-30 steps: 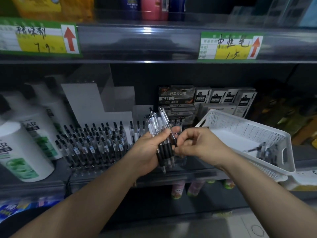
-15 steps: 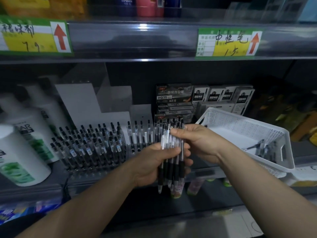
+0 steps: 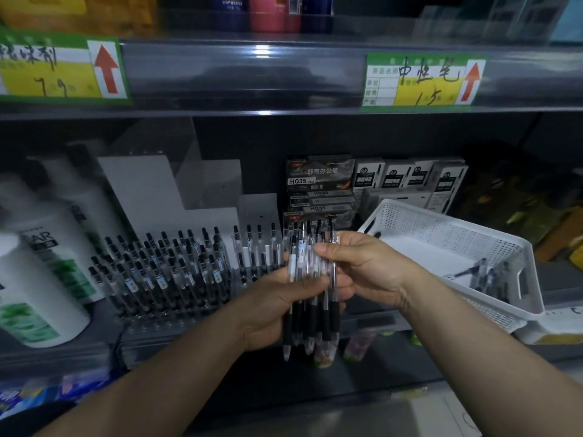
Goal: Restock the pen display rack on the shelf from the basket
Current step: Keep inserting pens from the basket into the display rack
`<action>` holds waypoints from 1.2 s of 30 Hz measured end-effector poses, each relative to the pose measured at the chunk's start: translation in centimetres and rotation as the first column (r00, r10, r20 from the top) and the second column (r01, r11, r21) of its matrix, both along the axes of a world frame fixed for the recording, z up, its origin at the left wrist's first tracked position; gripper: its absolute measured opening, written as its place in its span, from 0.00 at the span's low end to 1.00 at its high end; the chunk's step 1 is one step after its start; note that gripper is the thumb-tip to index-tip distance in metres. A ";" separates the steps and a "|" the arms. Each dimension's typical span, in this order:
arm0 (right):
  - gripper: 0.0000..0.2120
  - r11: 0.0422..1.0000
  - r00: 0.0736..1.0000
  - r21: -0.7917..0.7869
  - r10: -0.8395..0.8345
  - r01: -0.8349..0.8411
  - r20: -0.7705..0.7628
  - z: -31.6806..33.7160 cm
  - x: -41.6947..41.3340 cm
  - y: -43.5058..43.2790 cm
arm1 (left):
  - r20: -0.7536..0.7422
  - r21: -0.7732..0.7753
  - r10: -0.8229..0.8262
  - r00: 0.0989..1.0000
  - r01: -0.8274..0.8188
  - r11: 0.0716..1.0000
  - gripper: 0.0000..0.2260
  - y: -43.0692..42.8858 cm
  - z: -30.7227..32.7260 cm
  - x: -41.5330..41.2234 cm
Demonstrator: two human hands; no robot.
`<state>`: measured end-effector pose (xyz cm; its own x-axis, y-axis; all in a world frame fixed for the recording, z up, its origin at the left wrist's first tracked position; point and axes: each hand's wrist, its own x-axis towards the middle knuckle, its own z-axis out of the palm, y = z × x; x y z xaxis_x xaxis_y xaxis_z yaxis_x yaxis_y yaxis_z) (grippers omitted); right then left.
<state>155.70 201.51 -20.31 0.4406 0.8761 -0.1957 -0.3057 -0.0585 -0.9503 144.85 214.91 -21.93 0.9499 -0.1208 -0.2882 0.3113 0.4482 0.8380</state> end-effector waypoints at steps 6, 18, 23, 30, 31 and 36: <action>0.07 1.000 1.000 0.008 0.003 -0.003 0.029 -0.9 0.1 0.6 | -0.050 0.052 0.068 0.996 -0.065 0.996 0.20 0.3 -0.4 0.5; 0.09 0.993 0.992 -0.011 -0.117 0.117 0.038 -1.0 0.3 1.1 | -0.025 0.030 0.009 1.000 -0.008 1.000 0.18 1.3 -0.2 0.3; 0.08 0.995 0.994 -0.021 -0.100 0.101 0.045 -0.7 0.3 1.1 | -0.028 0.022 -0.014 1.000 0.014 1.000 0.17 1.7 -0.4 0.3; 0.07 0.998 0.997 0.008 -0.056 0.056 0.058 -0.6 0.4 1.0 | -0.017 0.035 -0.042 0.999 0.043 0.998 0.12 2.3 -0.4 0.4; 0.06 0.999 0.997 0.019 -0.046 0.045 0.065 -0.6 0.5 0.9 | -0.025 0.038 -0.032 0.999 0.033 0.999 0.12 2.3 -0.4 0.4; 0.02 0.998 0.996 0.051 -0.032 0.028 0.089 -0.6 0.7 0.9 | -0.079 0.068 0.057 0.995 -0.052 0.996 0.43 3.1 -1.8 0.7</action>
